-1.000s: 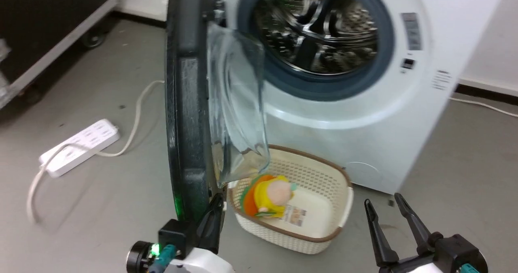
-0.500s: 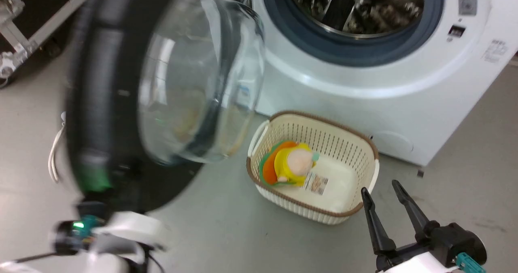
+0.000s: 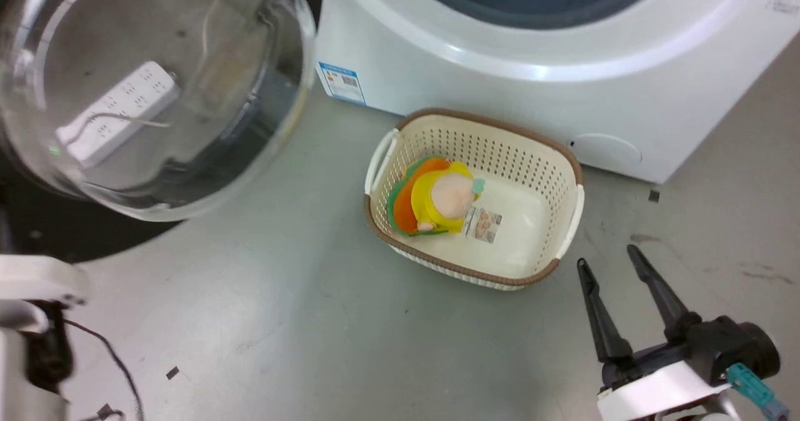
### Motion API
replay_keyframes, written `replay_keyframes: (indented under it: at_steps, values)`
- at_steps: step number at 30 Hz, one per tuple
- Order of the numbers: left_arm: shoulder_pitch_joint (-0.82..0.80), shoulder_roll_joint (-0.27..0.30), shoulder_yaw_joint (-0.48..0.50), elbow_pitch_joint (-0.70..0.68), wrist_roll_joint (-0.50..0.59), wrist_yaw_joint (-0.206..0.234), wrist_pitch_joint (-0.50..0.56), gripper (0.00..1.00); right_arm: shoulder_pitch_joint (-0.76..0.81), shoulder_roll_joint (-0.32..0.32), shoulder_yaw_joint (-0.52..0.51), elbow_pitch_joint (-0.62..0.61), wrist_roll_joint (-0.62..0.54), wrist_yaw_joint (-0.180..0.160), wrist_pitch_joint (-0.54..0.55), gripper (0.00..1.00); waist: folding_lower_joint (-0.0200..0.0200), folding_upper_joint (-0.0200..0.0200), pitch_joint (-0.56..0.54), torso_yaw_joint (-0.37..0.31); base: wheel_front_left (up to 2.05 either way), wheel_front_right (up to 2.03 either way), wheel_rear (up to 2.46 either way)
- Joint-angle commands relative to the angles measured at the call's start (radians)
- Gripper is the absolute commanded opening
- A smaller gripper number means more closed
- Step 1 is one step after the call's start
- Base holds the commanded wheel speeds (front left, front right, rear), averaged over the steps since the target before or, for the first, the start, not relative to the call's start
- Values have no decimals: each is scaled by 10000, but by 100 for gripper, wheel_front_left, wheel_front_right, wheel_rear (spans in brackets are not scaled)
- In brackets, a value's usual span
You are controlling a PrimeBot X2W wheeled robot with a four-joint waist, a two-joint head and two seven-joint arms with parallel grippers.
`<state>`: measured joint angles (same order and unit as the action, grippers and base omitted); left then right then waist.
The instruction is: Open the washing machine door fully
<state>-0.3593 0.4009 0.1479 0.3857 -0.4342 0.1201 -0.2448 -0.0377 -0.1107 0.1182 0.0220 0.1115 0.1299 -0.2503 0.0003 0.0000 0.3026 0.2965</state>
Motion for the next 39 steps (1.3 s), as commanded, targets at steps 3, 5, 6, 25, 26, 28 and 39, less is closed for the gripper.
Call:
replay_keyframes:
  at_steps: [3,5,6,25,26,28,39]
  values:
    - [-494,364,315,462,60,-65,-128,0,-230,-145,-61,-163,-56,8,72,100,-3,0,195,-127,0,0,0]
    - [-674,421,404,716,95,-161,-150,0,-234,-182,-85,-201,-52,8,104,100,-3,0,217,-157,0,0,0]
    - [-743,412,451,794,124,-190,-158,0,-237,-200,-93,-202,-46,8,111,100,-3,0,204,-175,0,0,0]
    - [1758,-2140,-619,-2462,2134,-896,-169,0,-54,320,-656,374,-79,8,-87,100,-3,0,-2209,-1504,0,0,0]
    - [1966,-2297,-745,-2643,2221,-899,-169,0,-24,350,-691,395,-93,8,-92,100,-3,0,-2352,-1632,0,0,0]
    - [2383,-2549,-992,-2936,2384,-928,-169,0,61,411,-749,409,-139,8,-100,100,-3,0,-2633,-1892,0,0,0]
    - [3892,-3187,-1665,-3511,2831,-815,-169,0,290,543,-871,537,-357,8,-112,100,-3,0,-3296,-2849,0,0,0]
